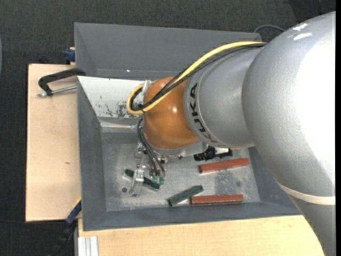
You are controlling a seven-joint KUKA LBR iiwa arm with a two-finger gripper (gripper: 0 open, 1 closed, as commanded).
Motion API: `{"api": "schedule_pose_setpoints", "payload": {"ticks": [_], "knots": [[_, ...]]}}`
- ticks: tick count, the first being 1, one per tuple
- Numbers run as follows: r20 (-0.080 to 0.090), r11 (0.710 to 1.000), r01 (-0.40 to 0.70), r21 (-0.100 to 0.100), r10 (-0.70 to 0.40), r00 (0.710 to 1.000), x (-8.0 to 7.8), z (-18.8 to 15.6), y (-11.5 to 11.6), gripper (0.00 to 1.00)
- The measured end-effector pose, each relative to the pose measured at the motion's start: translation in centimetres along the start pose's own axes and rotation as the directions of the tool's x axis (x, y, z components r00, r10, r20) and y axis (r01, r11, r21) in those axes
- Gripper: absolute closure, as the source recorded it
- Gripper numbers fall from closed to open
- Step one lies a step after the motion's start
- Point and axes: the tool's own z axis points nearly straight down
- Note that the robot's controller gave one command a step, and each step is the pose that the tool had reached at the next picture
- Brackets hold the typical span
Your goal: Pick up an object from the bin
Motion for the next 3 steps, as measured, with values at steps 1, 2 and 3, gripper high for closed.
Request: {"api": "schedule_pose_setpoints", "payload": {"ticks": [1, 2, 3], "knots": [[0.003, 1.0, 0.025, -0.001, -0.025, 1.0, -0.4, 3.9, -0.9, 0.0], [0.005, 0.985, -0.171, -0.005, 0.171, 0.985, -0.2, 4.0, 0.2, 1.0], [0.005, 0.985, -0.171, -0.005, 0.171, 0.985, -0.2, 4.0, 0.2, 1.0]]}}
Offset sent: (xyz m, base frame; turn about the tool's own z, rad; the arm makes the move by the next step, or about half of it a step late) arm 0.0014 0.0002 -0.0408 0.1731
